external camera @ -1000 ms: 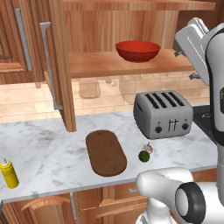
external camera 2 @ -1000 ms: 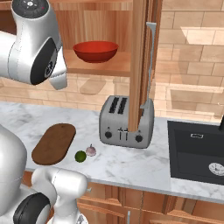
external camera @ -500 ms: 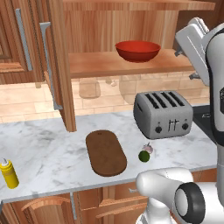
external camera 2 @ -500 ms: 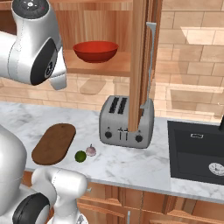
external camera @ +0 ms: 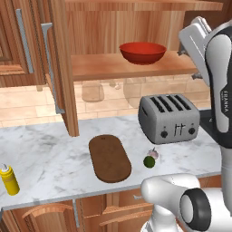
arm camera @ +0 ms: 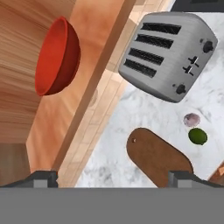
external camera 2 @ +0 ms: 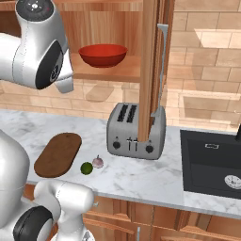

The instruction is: Open the cabinet. Place the bowl and condiment on the counter. Then place the lime and garlic on the cutting board.

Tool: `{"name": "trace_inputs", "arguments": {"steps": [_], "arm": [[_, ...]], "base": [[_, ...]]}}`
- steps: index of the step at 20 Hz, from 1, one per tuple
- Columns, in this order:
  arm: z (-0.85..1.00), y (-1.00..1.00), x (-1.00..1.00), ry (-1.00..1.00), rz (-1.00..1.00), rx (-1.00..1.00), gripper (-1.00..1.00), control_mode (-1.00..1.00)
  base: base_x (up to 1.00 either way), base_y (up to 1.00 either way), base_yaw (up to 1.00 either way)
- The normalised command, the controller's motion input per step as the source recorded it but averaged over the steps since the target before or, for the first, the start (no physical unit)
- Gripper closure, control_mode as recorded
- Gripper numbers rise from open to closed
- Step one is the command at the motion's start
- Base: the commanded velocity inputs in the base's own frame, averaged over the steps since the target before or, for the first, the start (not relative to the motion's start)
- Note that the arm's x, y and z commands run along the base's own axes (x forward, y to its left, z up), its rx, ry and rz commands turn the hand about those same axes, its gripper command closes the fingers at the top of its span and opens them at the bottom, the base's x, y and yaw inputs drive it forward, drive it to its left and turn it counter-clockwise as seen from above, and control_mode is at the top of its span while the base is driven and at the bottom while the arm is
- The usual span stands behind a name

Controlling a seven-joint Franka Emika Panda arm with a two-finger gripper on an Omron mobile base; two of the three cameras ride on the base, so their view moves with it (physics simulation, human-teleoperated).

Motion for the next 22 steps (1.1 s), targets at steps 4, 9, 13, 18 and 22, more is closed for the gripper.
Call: {"name": "trace_inputs", "arguments": {"steps": [4,9,13,18,22], "arm": [[-0.07,0.04,0.34,-0.15,-0.04,0.00,-1.00,-1.00],[-0.15,0.00,0.08,-0.05,0.00,0.00,-1.00,-1.00],[-0.17,0.00,0.11,-0.03,0.00,0.00,-1.00,-1.00],[-0.01,-0.06,0.22,-0.01,0.00,0.01,-1.00,-1.00],[0.11,-0.07,0.35,0.00,0.00,0.02,-1.00,-1.00]], "base": [[0.00,0.00,0.00],[0.00,0.00,0.00],[0.00,0.00,0.00],[0.00,0.00,0.00],[0.00,0.00,0.00]]}}
